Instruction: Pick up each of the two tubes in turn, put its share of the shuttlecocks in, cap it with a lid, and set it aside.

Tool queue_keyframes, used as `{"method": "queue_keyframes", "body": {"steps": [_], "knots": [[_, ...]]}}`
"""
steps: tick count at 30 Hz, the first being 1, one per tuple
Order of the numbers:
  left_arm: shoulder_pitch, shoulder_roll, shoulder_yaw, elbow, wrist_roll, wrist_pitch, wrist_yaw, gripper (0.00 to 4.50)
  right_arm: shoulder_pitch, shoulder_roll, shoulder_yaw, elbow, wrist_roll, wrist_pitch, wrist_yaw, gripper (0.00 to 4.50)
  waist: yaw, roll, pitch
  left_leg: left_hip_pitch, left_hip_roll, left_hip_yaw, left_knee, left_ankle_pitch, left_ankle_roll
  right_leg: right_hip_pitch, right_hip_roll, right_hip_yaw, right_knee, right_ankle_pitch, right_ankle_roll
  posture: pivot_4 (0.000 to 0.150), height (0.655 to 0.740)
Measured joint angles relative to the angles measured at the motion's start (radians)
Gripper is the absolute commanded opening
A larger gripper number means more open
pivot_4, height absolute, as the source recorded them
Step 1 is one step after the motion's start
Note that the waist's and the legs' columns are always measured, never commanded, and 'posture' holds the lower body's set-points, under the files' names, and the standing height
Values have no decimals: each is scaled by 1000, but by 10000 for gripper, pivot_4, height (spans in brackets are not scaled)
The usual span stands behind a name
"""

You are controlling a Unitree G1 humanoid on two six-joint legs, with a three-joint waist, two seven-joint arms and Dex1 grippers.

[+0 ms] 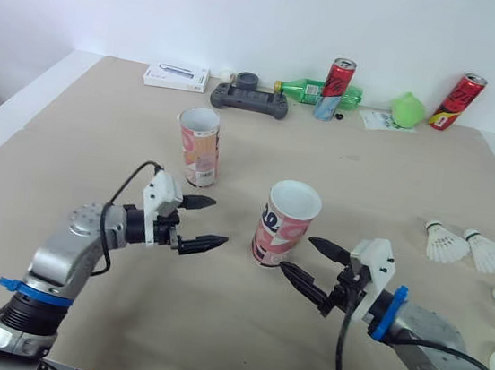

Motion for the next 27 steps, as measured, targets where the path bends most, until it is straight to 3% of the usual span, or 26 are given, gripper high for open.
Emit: {"method": "queue_keyframes", "body": {"steps": [7,27], "knots": [[-67,14,49,-119,-157,136,27,45000,-88,41,95,190,-56,-119,8,44089,0,-3,2,0,-1,2,0,0,-1,0,-1,5,2,0,0,1500,7400],[14,64,58,-135,-151,149,48,45000,-311,180,210,468,-110,-229,7,44089,-3,-5,3,9,4,6,1,9,-13,0,13,16,14,3,-8,1500,7400]]}}
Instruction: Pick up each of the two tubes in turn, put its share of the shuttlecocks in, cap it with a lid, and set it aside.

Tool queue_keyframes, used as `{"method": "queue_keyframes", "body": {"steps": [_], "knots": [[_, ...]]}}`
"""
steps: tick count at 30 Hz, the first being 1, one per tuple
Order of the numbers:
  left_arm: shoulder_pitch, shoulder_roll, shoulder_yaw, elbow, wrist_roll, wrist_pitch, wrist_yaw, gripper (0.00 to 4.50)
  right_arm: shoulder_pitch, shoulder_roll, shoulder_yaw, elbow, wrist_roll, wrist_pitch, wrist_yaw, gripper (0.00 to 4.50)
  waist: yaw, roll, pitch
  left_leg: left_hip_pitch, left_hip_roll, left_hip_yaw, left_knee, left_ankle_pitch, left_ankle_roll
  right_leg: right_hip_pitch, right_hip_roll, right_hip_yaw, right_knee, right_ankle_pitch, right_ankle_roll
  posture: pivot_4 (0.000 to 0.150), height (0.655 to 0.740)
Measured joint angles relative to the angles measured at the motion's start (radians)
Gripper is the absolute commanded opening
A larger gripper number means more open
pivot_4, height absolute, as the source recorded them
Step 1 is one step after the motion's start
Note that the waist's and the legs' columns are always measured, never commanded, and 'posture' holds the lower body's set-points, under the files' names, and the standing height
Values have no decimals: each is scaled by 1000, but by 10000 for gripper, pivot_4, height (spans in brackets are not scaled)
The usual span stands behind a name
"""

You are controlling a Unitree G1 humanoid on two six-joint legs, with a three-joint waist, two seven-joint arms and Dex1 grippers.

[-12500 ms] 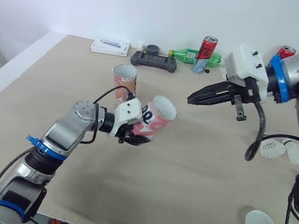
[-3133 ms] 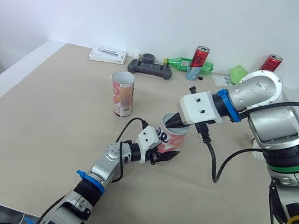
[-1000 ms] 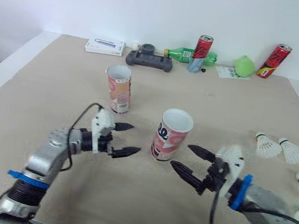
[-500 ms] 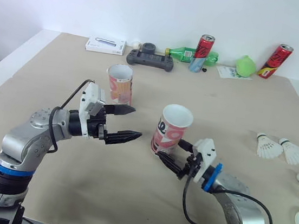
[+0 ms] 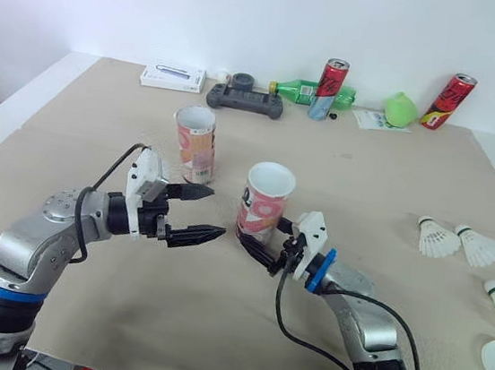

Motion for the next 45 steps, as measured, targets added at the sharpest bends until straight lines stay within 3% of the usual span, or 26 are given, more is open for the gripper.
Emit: {"method": "queue_keyframes", "body": {"steps": [2,7,10,15,24,28,35,45], "knots": [[0,0,0,0,5,-2,-1,45000,-38,21,9,60,-16,-24,-1,44089,-1,0,0,2,1,2,0,0,0,0,2,2,1,1,-1,1500,7400],[1,0,-3,0,16,-5,-2,45000,-89,56,12,140,-32,-63,-1,30958,-1,0,0,3,3,2,0,1,0,0,4,3,1,1,-3,1500,7400],[1,0,-4,0,21,-8,-2,45000,-97,66,12,157,-34,-80,-2,27971,-1,0,0,3,4,2,0,1,0,0,5,4,1,1,-4,1500,7400],[-8,-25,-25,21,51,-37,19,45000,-83,63,5,121,-28,-68,-4,27971,0,0,0,3,5,2,0,1,0,0,6,4,2,1,-5,1500,7400],[-154,-137,-102,84,86,-44,51,45000,37,-16,-140,-225,90,112,-103,27971,1,-1,0,3,1,3,0,1,0,1,3,6,2,2,-4,1500,7400],[-341,-302,-216,251,132,-92,24,45000,114,-58,-368,-506,186,258,-291,27971,5,-1,0,1,-3,2,1,1,0,1,1,5,2,2,-3,1500,7400],[-497,-473,-300,438,177,-186,-50,45000,193,-140,-704,-679,257,390,-497,27971,2,-1,0,0,-4,2,1,0,1,0,1,6,1,2,-3,1500,7400],[-567,-524,-314,548,195,-239,-179,45000,419,-83,-1055,-734,291,390,-647,27971,0,2,-1,1,-4,2,0,1,3,1,2,6,1,1,-3,1500,7400]]}}
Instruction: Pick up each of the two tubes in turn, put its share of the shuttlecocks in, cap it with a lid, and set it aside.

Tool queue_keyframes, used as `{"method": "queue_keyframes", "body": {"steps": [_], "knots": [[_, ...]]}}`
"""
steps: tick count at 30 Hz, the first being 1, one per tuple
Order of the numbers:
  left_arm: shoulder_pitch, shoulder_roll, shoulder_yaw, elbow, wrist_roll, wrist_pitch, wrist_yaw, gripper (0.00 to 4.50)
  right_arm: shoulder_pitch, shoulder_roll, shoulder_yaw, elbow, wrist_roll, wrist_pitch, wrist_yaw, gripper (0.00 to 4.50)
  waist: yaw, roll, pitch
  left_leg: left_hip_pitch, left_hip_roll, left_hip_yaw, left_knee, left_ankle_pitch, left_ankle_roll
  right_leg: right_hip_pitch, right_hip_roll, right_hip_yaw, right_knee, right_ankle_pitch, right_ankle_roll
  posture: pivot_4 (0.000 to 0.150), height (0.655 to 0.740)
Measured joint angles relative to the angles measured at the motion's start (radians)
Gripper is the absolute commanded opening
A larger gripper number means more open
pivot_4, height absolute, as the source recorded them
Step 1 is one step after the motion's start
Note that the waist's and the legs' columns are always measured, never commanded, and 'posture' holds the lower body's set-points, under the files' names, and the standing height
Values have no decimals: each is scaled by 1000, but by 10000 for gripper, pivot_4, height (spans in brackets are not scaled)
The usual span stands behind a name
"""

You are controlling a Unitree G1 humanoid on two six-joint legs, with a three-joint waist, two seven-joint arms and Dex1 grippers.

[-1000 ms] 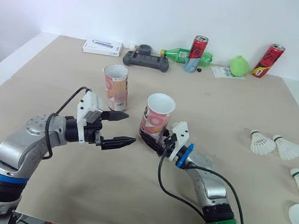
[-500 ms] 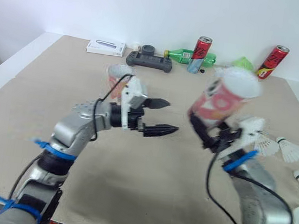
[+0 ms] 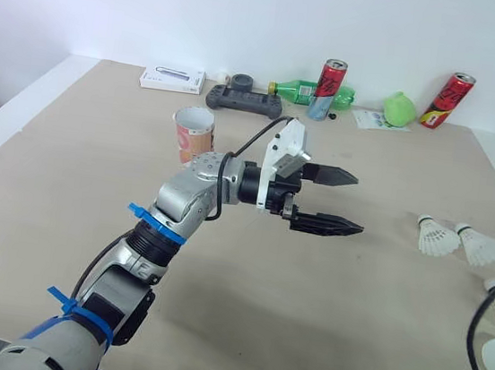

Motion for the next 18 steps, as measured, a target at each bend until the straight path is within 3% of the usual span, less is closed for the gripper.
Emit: {"method": "queue_keyframes", "body": {"steps": [12,18], "knots": [[12,-68,-1,9,9,-25,-12,45000,109,88,-168,190,1,-191,-61,27971,1,2,-1,-1,-2,0,1,1,1,1,0,3,-1,-2,-3,1500,7400],[15,-84,-1,9,18,-38,3,45000,87,68,-174,451,-19,-252,-88,27971,-1,4,-2,0,-3,0,1,0,2,1,0,4,-1,-2,-3,1500,7400]]}}
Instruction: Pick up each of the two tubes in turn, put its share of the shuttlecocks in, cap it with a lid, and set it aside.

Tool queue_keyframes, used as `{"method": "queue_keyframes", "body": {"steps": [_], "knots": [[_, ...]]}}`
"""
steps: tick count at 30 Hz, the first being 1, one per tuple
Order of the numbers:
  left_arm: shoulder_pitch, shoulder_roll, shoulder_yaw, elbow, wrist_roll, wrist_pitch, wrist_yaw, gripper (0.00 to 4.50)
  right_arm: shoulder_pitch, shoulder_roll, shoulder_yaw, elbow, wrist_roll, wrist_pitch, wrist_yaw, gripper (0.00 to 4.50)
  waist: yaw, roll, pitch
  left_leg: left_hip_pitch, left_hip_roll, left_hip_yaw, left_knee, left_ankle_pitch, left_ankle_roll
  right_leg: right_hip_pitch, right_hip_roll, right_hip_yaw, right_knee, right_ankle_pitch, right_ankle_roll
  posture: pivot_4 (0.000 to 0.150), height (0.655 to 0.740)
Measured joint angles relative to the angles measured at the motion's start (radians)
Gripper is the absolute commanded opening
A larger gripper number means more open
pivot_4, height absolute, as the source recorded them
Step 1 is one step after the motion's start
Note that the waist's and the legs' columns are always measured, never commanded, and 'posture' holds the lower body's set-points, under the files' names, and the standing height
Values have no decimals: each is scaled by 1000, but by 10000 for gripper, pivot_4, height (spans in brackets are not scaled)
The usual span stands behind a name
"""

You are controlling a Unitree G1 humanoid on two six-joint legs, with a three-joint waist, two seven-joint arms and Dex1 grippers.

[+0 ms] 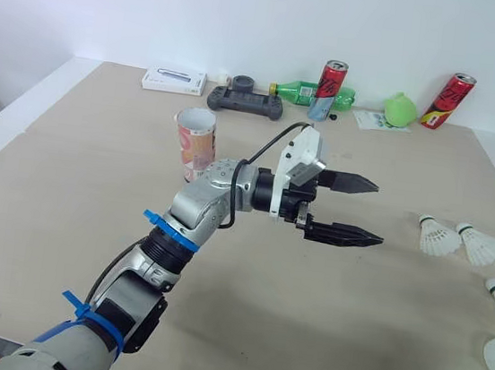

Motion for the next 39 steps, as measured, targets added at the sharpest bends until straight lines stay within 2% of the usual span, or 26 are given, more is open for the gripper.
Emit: {"method": "queue_keyframes", "body": {"steps": [10,14,15,18,19,24,39], "knots": [[18,-16,-2,-29,8,-4,21,45000,-114,-106,56,484,-72,-230,61,27971,-2,3,-2,2,-1,0,0,1,2,2,2,3,0,0,0,1500,7400],[19,-12,-1,-30,12,-4,24,45000,-120,-119,82,556,-83,-301,79,27971,-2,4,-2,4,-1,0,-1,0,2,3,2,4,0,0,0,1500,7400],[21,-7,-1,-30,14,-4,24,45000,-120,-118,87,562,-83,-316,81,32017,-2,4,-2,4,-1,0,-1,0,2,3,2,4,0,0,0,1500,7400],[23,2,-1,-30,18,-4,25,45000,-114,-110,95,560,-83,-331,79,42697,-2,3,-2,4,-1,0,0,0,2,4,2,4,0,0,0,1500,7400],[23,2,1,-30,18,-4,26,45000,-108,-97,107,555,-83,-333,77,43913,-2,4,-2,4,-1,0,0,0,2,4,2,4,0,0,0,1500,7400],[23,2,1,-30,18,-4,25,45000,-81,-73,127,498,-78,-342,65,43913,-2,4,-2,4,-1,0,0,0,2,3,2,5,0,0,0,1500,7400],[23,-4,1,-25,10,17,-2,45000,97,41,129,88,-7,-267,-11,43913,0,5,-2,4,-1,-1,-1,0,2,3,1,3,-1,-2,0,1500,7400]]}}
